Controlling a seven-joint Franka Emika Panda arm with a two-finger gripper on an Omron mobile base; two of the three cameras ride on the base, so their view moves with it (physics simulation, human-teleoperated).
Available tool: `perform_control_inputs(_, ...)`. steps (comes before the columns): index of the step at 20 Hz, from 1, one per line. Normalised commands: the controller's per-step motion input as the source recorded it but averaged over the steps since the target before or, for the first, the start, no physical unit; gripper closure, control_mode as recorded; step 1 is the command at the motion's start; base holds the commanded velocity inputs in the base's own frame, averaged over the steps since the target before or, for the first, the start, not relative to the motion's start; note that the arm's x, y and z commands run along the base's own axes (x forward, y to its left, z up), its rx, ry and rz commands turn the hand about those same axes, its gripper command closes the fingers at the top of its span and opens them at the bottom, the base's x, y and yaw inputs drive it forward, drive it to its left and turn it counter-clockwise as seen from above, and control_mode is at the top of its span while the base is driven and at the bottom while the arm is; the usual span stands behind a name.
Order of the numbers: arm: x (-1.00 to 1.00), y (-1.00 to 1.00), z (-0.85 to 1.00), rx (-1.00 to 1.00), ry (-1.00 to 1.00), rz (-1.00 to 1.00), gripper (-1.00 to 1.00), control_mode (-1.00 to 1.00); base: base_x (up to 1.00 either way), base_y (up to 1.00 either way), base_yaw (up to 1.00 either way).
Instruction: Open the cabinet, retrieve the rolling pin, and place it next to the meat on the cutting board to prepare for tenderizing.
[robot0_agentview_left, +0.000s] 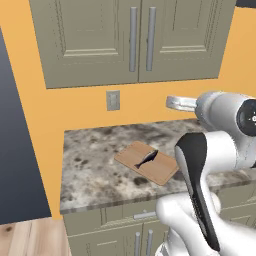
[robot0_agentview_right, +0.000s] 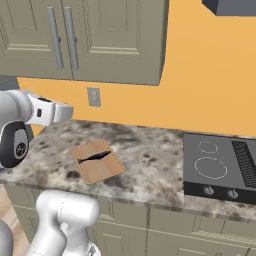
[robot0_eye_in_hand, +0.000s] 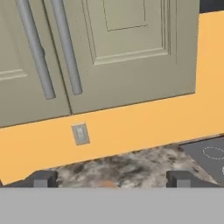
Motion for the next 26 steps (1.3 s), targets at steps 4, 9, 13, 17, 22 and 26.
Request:
perform_control_inputs(4, -0.28, 0.26, 0.68, 0.03, -0.53, -0.01, -1.0, -1.0, 0.0, 0.0, 0.0)
perform_control_inputs(9, -0.05, 0.1, 0.56, 0.0, -0.42, 0.0, -1.0, -1.0, 0.0, 0.0, 0.0)
perform_control_inputs(13, 0.0, 0.06, 0.23, -0.01, -0.13, 0.0, -1.0, -1.0, 0.0, 0.0, 0.0)
perform_control_inputs(17, 0.0, 0.0, 0.0, 0.0, 0.0, 0.0, -1.0, -1.0, 0.0, 0.0, 0.0)
perform_control_inputs(22, 0.13, 0.0, 0.0, 0.0, 0.0, 0.0, -1.0, -1.0, 0.0, 0.0, 0.0)
perform_control_inputs(26, 0.08, 0.0, 0.0, 0.0, 0.0, 0.0, -1.0, -1.0, 0.0, 0.0, 0.0)
